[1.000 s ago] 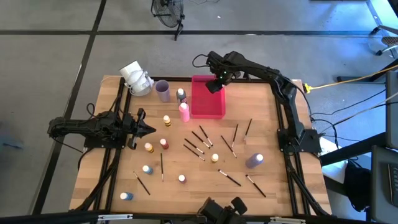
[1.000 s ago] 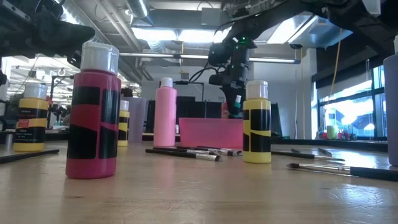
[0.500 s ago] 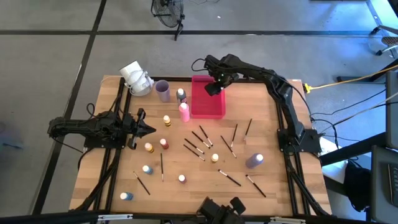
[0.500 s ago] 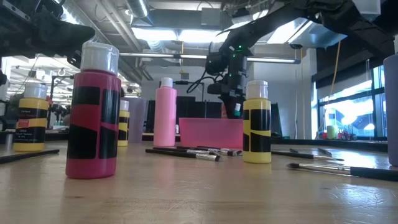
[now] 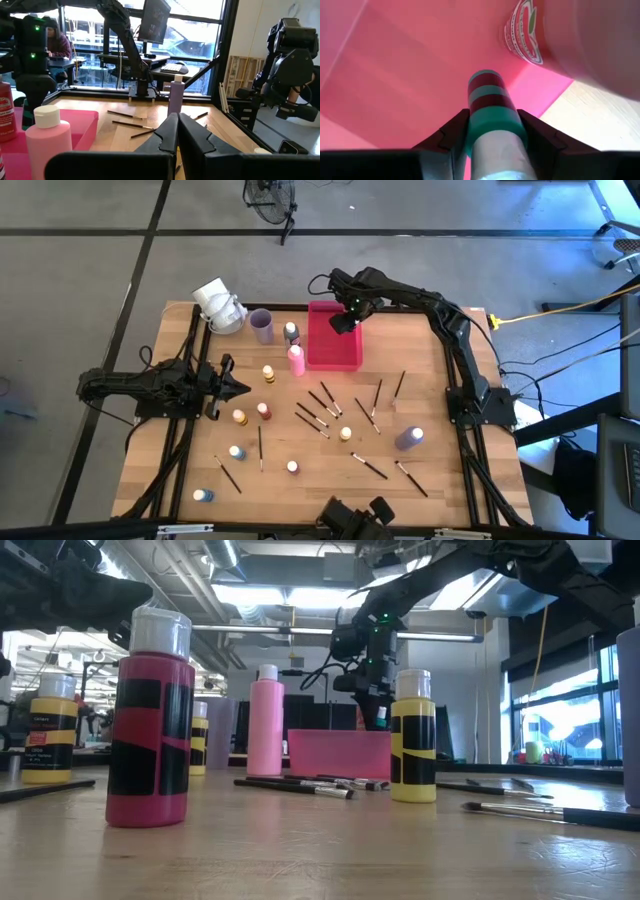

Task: Pick & Place Paint Supplies
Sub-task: Put the green paint bottle into the red bin

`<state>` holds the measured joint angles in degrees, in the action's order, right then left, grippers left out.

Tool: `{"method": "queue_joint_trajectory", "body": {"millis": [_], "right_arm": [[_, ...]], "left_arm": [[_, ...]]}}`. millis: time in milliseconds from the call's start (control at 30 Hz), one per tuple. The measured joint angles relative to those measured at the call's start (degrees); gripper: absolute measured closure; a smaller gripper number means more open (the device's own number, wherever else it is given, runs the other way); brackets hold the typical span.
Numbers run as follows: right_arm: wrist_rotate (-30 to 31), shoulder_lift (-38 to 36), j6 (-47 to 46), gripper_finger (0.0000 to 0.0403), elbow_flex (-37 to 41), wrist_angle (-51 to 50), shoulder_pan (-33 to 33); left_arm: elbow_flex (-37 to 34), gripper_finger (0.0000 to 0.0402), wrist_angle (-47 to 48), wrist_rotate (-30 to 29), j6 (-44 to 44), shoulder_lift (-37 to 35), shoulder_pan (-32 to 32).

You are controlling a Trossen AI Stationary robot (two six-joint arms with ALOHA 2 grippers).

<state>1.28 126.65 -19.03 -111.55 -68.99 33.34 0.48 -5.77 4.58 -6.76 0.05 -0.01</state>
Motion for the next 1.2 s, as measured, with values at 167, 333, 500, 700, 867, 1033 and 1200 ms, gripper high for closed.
{"method": "queue_joint_trajectory", "body": {"millis": [167, 333, 500, 700, 867, 1033, 1200], "right_arm": [[0.02, 0.00, 1.05, 0.0255, -0.02, 0.63, -0.07], [0.17, -0.02, 1.55, 0.0255, -0.31, -0.31, -0.42], [3.78, -0.11, 1.53, 0.0255, -3.29, -3.57, -1.42], [3.85, -0.20, -0.67, 0.0255, -6.68, -6.71, -3.39], [1.22, -0.19, -3.08, 0.0255, -6.41, -9.60, -4.46], [1.19, -0.04, -4.37, 0.0255, -5.07, -9.99, -4.62], [1.05, -0.04, -4.54, 0.0255, -3.68, -9.15, -4.26]], "left_arm": [[0.00, 0.0395, -0.01, 0.00, 0.00, -0.01, -0.02], [0.00, 0.0395, -0.01, 0.00, 0.00, -0.01, 0.00], [0.00, 0.0395, 0.00, 0.00, 0.00, -0.01, -0.01], [0.00, 0.0395, -0.01, 0.00, 0.00, -0.01, -0.02], [0.00, 0.0395, -0.01, 0.00, 0.00, -0.02, -0.01], [0.01, 0.0395, 0.01, 0.00, 0.00, -0.02, -0.02], [0.00, 0.0395, -0.01, -0.02, 0.00, -0.02, 0.00]]}}
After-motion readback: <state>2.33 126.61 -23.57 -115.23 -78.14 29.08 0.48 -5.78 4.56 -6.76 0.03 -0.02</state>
